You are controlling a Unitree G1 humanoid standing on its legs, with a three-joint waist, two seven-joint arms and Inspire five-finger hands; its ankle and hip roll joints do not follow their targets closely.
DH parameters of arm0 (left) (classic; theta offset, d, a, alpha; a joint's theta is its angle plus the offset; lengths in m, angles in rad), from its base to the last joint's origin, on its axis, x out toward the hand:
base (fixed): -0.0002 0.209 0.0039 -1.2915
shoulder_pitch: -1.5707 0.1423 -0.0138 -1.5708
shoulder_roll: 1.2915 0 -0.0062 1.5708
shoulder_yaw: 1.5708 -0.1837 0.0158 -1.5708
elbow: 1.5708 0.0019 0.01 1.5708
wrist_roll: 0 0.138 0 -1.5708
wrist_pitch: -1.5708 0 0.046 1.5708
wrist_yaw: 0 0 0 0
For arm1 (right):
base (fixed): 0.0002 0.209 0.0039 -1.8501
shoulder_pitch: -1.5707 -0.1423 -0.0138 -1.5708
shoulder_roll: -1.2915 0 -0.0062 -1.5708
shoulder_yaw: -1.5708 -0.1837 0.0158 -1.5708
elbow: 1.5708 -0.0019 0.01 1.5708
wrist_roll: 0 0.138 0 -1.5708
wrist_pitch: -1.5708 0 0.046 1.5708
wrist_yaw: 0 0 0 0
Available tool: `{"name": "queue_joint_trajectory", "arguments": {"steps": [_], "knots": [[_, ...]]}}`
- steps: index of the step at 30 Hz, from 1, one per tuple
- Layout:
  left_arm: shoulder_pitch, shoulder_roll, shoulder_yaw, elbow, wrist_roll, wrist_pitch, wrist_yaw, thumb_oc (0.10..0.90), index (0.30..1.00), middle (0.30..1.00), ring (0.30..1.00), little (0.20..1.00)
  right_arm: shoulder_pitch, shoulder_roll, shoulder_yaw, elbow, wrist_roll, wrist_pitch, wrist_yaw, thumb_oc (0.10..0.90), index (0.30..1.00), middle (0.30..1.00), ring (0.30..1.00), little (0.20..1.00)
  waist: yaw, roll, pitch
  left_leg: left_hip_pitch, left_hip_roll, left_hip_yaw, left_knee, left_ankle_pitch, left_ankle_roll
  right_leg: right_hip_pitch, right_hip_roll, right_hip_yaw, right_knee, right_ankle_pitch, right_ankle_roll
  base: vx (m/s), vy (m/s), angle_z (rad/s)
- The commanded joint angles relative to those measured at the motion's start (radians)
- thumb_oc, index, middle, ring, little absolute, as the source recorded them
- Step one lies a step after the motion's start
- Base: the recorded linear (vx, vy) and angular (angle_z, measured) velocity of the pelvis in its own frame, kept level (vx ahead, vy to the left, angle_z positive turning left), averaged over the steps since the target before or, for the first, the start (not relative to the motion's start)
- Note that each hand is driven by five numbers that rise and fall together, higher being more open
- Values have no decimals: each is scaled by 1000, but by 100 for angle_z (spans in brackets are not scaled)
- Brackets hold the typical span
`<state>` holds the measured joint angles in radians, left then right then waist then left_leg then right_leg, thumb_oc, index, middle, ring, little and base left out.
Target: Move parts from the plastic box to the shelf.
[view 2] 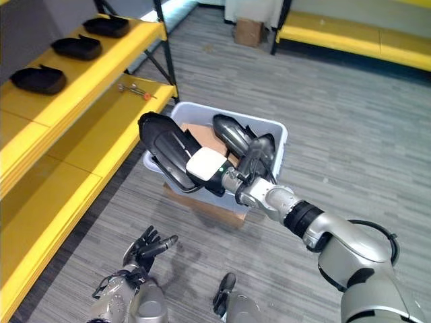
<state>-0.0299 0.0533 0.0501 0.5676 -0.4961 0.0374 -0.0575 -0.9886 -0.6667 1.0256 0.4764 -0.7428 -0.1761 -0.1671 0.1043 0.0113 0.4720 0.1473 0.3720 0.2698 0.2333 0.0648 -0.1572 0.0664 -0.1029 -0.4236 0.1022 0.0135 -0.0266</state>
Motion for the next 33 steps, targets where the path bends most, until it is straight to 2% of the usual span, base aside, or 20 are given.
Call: {"name": "queue_joint_trajectory", "arguments": {"steps": [1,3,6,10,11,13,17,19,20,22,24,26,28,30,32,33], "knots": [[0,-38,-21,-81,25,-67,-38,900,1000,1000,1000,1000,-143,12,-87,-38,42,28,-77,400,300,300,300,300,-16,8,-123,-24,-2,88,-89,32,50,103,-54,32,-39,127,107,81,184,57],[-5,-41,-20,-71,28,-73,-38,900,1000,1000,1000,1000,-147,34,-75,-6,55,33,-67,400,300,300,300,300,-6,17,-131,-39,-33,43,-87,27,40,111,-65,38,-43,123,103,34,186,73],[-5,-37,-19,-70,30,-80,-37,900,1000,1000,1000,1000,-144,35,-87,-16,55,34,-70,400,300,300,300,300,4,19,-139,-48,-29,76,-81,28,36,115,-86,35,-40,120,99,55,207,-5],[6,-2,3,-66,22,-94,-26,900,1000,1000,1000,1000,-143,75,-112,16,28,40,-81,400,300,300,300,300,64,38,-164,-54,-99,50,-130,22,28,130,-144,26,-67,103,78,55,385,7],[6,-2,3,-66,22,-94,-26,900,1000,1000,1000,1000,-143,75,-112,16,28,40,-81,400,300,300,300,300,64,37,-164,-54,-99,50,-130,22,28,130,-144,26,-67,103,78,34,332,7],[9,19,5,-73,12,-99,-20,900,1000,1000,1000,1000,-144,95,-133,27,16,48,-92,400,300,300,300,300,91,49,-170,-63,-134,28,-147,15,28,136,-168,23,-86,100,72,41,318,20],[21,47,9,-79,6,-108,-19,900,1000,1000,1000,1000,-162,119,-138,37,-3,53,-110,400,300,300,300,300,120,68,-174,-75,-193,-2,-166,4,34,135,-196,46,-83,94,63,34,290,20],[22,52,8,-80,6,-109,-18,900,1000,1000,1000,1000,-169,122,-137,36,-7,55,-111,400,300,300,300,300,124,72,-172,-75,-205,-9,-169,2,38,133,-197,53,-75,90,63,40,190,17],[19,64,6,-76,12,-110,-16,900,1000,1000,1000,1000,-169,122,-142,31,-12,57,-113,400,300,300,300,300,125,77,-169,-71,-221,-19,-174,-3,45,128,-195,79,-61,87,59,96,385,29],[6,76,-23,-67,5,-107,-15,900,1000,1000,1000,1000,-154,100,-151,18,-25,66,-122,400,300,300,300,300,101,100,-163,-58,-262,-68,-202,-8,78,87,-145,197,26,82,49,106,370,43],[-7,84,-59,-65,-1,-107,-19,900,1000,1000,1000,1000,-117,67,-174,-11,-25,67,-133,400,300,300,300,300,56,109,-151,-39,-301,-139,-226,-7,104,38,-52,344,99,74,41,90,221,121],[-18,85,-83,-54,-2,-104,-26,900,1000,1000,1000,1000,-94,38,-183,-33,-22,66,-141,400,300,300,300,300,12,114,-150,-23,-332,-196,-254,-13,125,-12,35,415,143,71,40,116,181,191],[-26,82,-99,-41,-4,-97,-33,900,1000,1000,1000,1000,-83,22,-184,-44,-13,59,-140,400,300,300,300,300,-16,111,-146,-7,-359,-236,-281,-11,134,-37,60,428,107,63,26,102,98,137],[-29,81,-102,-45,-5,-97,-34,900,1000,1000,1000,1000,-85,18,-179,-43,-8,53,-137,400,300,300,300,300,-23,114,-143,3,-363,-247,-300,-9,136,-52,66,431,63,58,23,88,14,98],[-35,84,-100,-51,-1,-102,-29,900,1000,1000,1000,1000,-104,17,-159,-35,22,40,-125,400,300,300,300,300,-42,128,-131,19,-357,-280,-321,-9,143,-170,80,460,-68,56,29,162,-1,21],[-30,80,-96,-55,-8,-101,-28,900,1000,1000,1000,1000,-105,18,-155,-35,28,39,-124,400,300,300,300,300,-52,128,-129,23,-357,-289,-321,-10,147,-196,89,472,-96,66,30,149,-32,-9]]}}
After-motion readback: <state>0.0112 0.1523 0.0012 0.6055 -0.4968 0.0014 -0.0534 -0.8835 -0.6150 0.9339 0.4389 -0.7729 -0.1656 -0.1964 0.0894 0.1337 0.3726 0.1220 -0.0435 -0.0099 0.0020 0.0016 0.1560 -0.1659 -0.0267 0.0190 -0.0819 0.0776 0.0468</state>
